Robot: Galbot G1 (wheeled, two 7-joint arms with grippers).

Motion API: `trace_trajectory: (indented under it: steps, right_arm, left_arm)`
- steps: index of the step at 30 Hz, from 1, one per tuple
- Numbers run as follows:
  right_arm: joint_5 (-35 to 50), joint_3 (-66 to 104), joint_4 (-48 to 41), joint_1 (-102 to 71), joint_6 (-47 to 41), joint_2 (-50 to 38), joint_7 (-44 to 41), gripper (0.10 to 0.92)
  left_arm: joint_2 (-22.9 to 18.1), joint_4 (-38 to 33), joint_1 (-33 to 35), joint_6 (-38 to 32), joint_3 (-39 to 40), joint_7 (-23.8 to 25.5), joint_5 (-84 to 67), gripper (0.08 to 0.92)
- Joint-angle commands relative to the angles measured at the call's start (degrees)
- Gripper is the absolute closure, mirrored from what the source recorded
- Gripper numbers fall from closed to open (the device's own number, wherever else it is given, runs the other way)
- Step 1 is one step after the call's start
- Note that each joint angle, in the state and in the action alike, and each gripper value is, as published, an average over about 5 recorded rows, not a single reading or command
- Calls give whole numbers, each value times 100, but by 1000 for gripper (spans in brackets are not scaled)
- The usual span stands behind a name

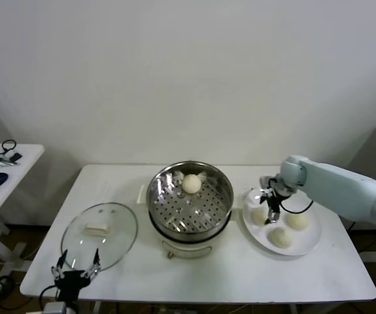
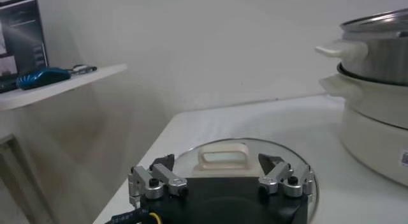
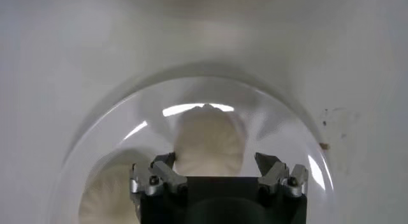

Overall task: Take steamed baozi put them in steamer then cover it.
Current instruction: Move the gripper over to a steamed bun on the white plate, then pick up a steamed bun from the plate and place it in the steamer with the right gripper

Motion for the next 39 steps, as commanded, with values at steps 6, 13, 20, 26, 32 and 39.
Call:
trace_trajectory:
  steps: [6,13,20,26,32,39]
  right_arm:
    - [65,223,-175,-299,-106,152,66,349]
    - [-9,229,-82,-134,-73,60,17,430]
    - [186,-163,156,777,77,-57,-225,448]
    - [1198,-1121,585,2608,185,4,-550,448]
    - [2335,-1559,1416,3948,-11,307,-635,448]
    - [3370,-1319,2400,3956,-654,984,17,446]
  left_arm:
    - [4,7,-27,7,13,0,8,177]
    - [25,18,4,-5,2,-7,11,177]
    - [25,-7,-10,14,18,-5,10,177]
    - [48,-8,-9,19,37,0,19,177]
    - [52,-55,-34,41,68,14,28,177]
    - [53,-95,-66,60,89,24,40,177]
